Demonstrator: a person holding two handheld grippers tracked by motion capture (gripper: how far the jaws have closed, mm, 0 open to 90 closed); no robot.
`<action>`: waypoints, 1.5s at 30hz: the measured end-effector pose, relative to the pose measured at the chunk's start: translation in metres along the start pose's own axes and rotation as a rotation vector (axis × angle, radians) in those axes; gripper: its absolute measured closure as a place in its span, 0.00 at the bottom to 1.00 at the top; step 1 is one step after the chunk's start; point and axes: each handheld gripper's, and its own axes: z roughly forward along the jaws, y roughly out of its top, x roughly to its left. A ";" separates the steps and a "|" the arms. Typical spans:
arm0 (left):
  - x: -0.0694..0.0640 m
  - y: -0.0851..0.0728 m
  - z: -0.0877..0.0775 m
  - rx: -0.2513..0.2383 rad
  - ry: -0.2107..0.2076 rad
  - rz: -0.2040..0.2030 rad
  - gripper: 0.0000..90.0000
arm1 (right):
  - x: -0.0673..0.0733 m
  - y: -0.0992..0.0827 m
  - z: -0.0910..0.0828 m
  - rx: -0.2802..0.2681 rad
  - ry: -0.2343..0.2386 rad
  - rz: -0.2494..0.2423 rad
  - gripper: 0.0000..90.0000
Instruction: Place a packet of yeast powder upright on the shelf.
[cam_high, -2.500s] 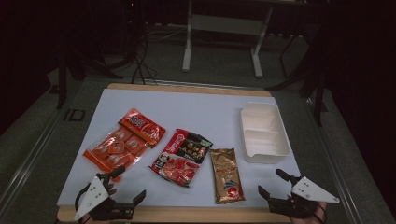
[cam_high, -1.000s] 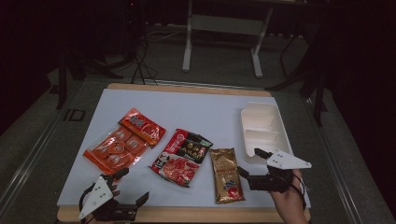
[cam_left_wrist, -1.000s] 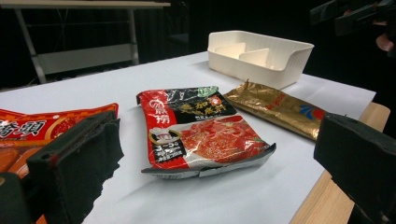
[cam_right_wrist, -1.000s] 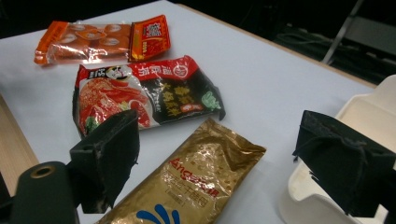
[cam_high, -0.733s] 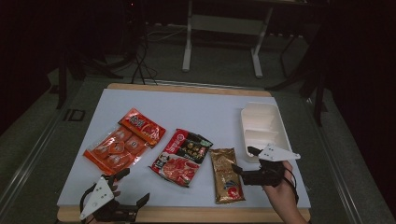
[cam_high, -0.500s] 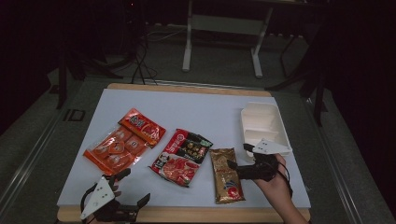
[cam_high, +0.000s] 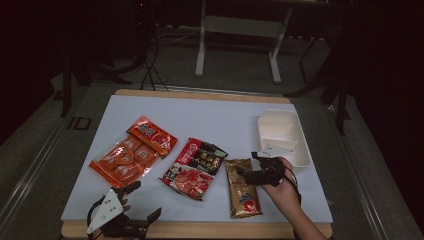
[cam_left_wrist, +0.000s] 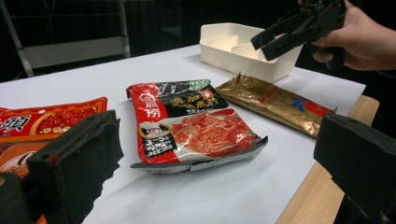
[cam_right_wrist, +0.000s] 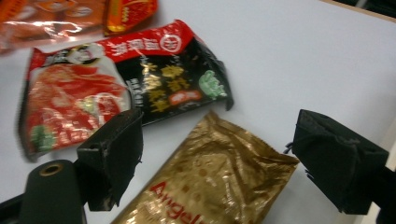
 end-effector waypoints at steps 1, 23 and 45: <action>0.000 0.000 0.000 0.000 0.000 0.000 0.01 | 0.000 0.000 0.000 0.000 0.000 0.000 0.19; -0.001 -0.001 0.002 0.020 -0.014 0.004 0.01 | -0.012 -0.013 0.044 0.134 -0.147 0.045 0.26; -0.002 -0.001 0.004 0.027 -0.024 0.010 0.01 | -0.009 -0.019 0.064 0.263 -0.120 0.144 0.33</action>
